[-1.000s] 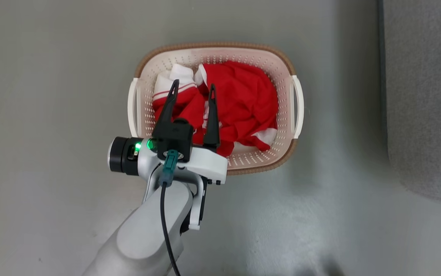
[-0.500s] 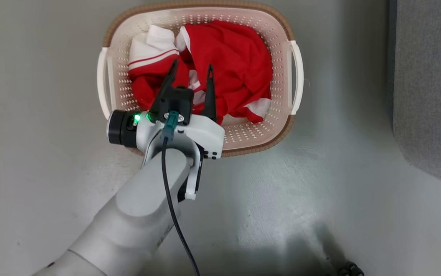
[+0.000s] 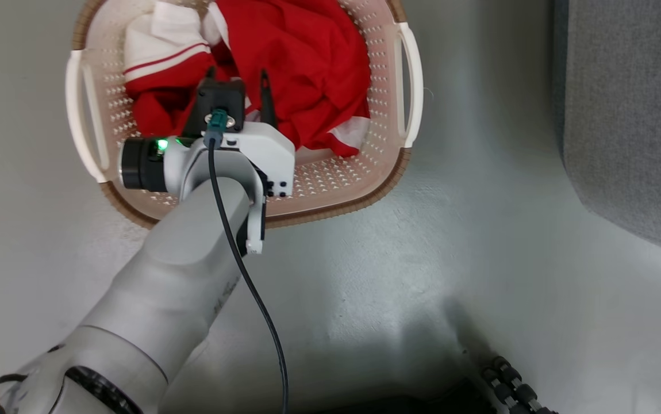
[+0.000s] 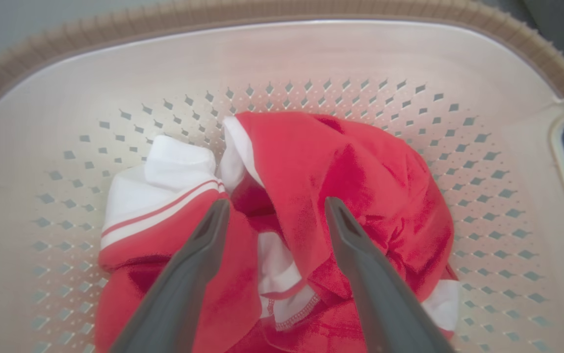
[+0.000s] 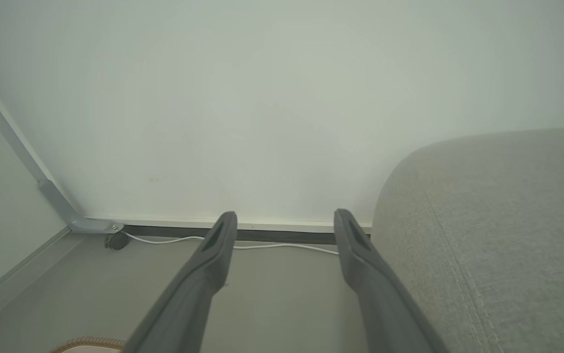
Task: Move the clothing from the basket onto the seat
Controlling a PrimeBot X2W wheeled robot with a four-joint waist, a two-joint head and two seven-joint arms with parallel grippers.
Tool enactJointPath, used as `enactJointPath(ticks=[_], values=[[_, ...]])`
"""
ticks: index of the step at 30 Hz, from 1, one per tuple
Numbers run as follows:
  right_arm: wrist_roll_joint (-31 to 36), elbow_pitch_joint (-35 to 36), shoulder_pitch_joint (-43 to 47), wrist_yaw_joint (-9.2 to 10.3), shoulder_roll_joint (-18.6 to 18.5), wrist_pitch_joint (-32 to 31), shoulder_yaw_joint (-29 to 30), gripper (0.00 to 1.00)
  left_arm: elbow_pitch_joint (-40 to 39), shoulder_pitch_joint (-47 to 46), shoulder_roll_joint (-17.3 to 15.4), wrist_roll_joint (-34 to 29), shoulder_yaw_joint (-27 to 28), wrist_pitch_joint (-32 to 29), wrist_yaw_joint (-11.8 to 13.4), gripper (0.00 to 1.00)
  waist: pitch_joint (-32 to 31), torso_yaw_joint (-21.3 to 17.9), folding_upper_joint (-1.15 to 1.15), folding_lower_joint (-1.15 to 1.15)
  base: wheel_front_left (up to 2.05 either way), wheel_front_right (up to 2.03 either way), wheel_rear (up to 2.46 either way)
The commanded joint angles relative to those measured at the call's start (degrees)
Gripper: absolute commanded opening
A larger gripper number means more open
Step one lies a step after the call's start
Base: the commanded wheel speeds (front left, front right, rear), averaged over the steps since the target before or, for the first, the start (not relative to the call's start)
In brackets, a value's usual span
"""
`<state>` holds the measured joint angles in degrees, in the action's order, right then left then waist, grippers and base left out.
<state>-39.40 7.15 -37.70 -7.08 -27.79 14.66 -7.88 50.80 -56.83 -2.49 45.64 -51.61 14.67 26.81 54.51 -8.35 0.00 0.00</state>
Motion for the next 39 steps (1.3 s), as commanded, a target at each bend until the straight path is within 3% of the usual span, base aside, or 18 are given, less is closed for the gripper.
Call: enactJointPath(ticks=[1, 15, 16, 17, 18, 28, 39], values=[[-0.52, 1.93, 1.31, -0.41, -0.71, 0.34, -0.32, 1.0, 0.4, -0.71, -0.39, 0.71, 0.14, 0.33, 0.76, 1.0, 1.09, -1.07, 0.0, 0.0, 0.0, 0.0, 0.0], [-1.63, 3.59, 0.6, -0.41, 1.18, 0.34, -0.43, 1.0, 10.76, -6.7, -0.39, 12.07, -4.62, -0.39, 1.87, 1.0, 3.72, -5.24, 0.0, 0.0, 0.0, 0.0, 0.0], [-1.59, 3.56, 0.49, -0.41, 1.24, 0.34, -0.35, 1.0, 10.96, -6.76, -0.39, 12.98, -4.67, -0.38, 1.68, 0.63, 3.71, -5.36, 0.0, 0.0, 0.0, 0.0, 0.0], [-1.58, 3.49, 0.44, -0.41, 1.29, 0.34, -0.29, 1.0, 10.99, -6.76, -0.39, 13.6, -5.06, -0.34, 1.46, 0.13, 3.62, -5.41, 0.0, 0.0, 0.0, 0.0, 0.0], [-1.64, 3.4, 0.4, -0.41, 1.36, 0.34, -0.17, 1.0, 10.92, -6.66, -0.39, 14.25, -5.46, -0.3, 1.26, 0.0, 3.48, -5.42, 0.0, 0.0, 0.0, 0.0, 0.0], [-1.53, 1.65, 1.56, -0.41, 1.08, 0.34, 0.52, 1.0, 7.64, -2.99, -0.39, 18.81, -9.28, 0.27, -0.92, 0.0, -1.59, -3.93, 0.0, 0.0, 0.0, 0.0, 0.0], [-0.68, -1.91, 5.58, -0.41, 0.01, 0.34, 0.46, 1.0, -0.25, 4.1, -0.39, 10.13, -4.86, 0.31, -0.95, 0.0, -10.23, -0.97, 0.0, 0.0, 0.0, 0.0, 0.0]])
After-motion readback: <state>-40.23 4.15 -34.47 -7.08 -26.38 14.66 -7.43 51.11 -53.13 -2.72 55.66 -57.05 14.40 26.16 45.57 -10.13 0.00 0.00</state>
